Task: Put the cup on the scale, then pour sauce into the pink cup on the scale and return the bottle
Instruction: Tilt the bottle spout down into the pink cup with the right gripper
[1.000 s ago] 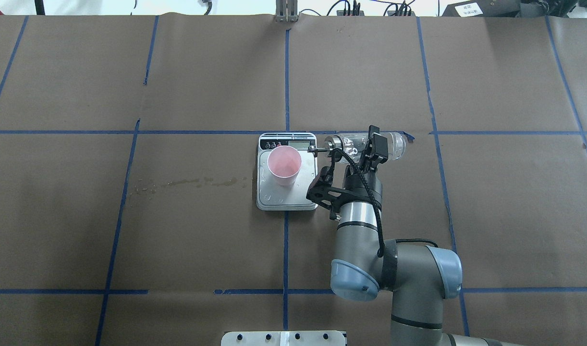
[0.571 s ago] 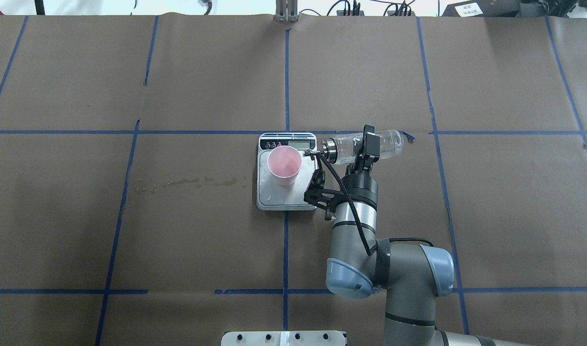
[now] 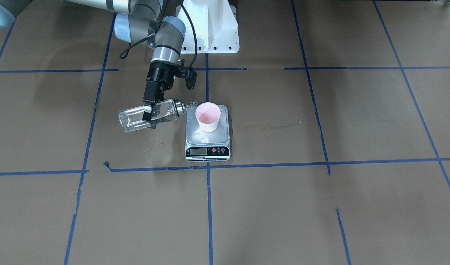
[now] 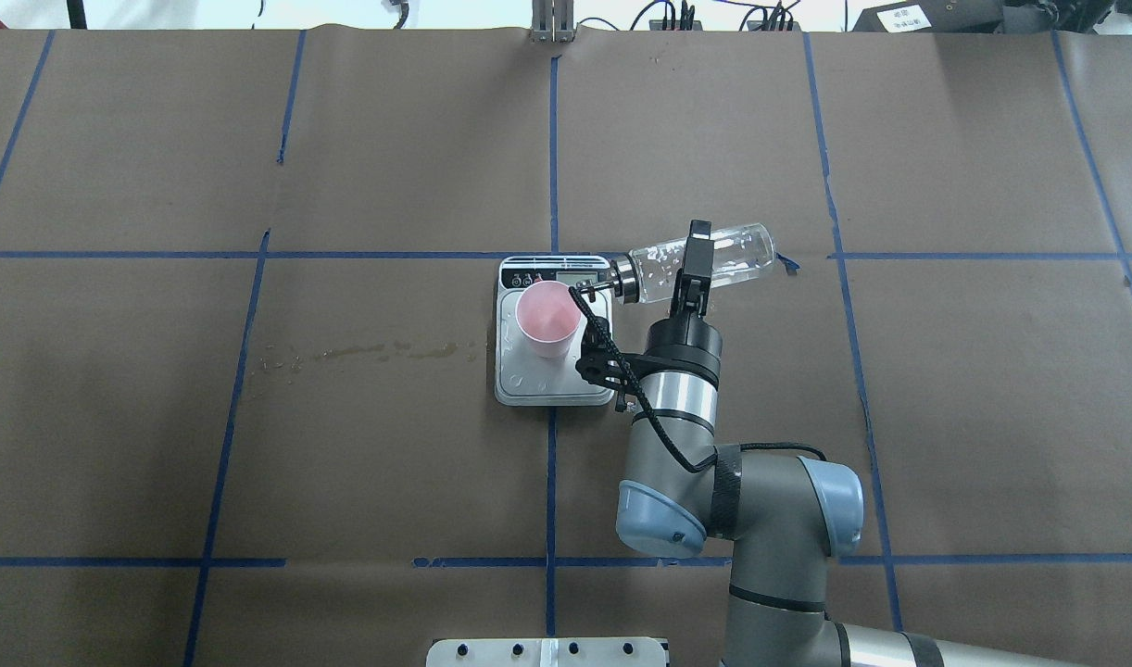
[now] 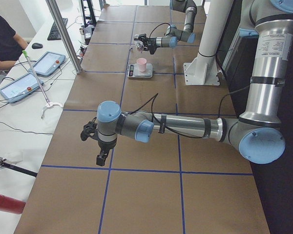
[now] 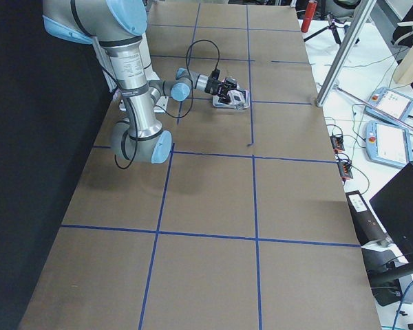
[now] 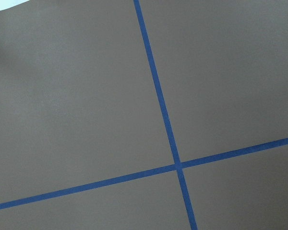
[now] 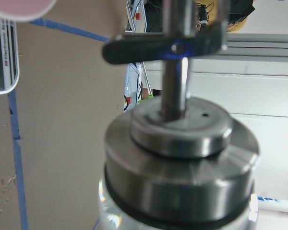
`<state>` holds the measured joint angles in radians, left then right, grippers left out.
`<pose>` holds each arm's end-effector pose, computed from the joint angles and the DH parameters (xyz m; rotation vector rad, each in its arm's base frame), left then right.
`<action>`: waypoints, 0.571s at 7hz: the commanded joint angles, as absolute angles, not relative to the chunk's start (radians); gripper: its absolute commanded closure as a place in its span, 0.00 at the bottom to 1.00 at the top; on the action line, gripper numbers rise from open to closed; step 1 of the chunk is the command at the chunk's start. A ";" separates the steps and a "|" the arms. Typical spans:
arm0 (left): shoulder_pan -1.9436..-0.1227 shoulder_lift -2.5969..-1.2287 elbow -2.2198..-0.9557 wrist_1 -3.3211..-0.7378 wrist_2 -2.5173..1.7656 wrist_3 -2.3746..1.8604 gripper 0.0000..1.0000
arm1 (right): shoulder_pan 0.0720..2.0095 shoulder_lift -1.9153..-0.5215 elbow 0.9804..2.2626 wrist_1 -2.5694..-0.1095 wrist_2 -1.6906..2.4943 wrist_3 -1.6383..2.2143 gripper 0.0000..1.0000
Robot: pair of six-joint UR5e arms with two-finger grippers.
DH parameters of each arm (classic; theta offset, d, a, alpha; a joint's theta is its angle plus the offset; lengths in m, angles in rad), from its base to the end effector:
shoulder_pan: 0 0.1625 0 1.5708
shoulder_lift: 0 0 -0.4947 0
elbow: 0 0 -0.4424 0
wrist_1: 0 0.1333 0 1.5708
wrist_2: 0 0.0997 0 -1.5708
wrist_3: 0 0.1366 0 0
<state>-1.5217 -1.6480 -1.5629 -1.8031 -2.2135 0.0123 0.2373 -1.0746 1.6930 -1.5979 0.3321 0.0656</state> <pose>-0.0216 -0.6090 0.6999 0.2795 0.6434 0.1558 -0.6222 -0.4205 0.3225 1.1881 0.5998 -0.7165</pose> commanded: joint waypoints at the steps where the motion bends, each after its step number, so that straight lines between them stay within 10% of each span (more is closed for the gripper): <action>1: -1.522 -1.652 -1.551 -1.804 -2.214 0.012 0.00 | 0.245 -1.059 1.686 -1.601 0.289 -0.090 1.00; 4: -1.520 -1.654 -1.545 -1.804 -2.215 0.012 0.00 | 0.250 -1.048 1.689 -1.601 0.241 -0.260 1.00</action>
<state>-1.5213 -1.6530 -1.5483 -1.8039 -2.2138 0.0123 0.2479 -1.0494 1.6865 -1.6014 0.2640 -0.1740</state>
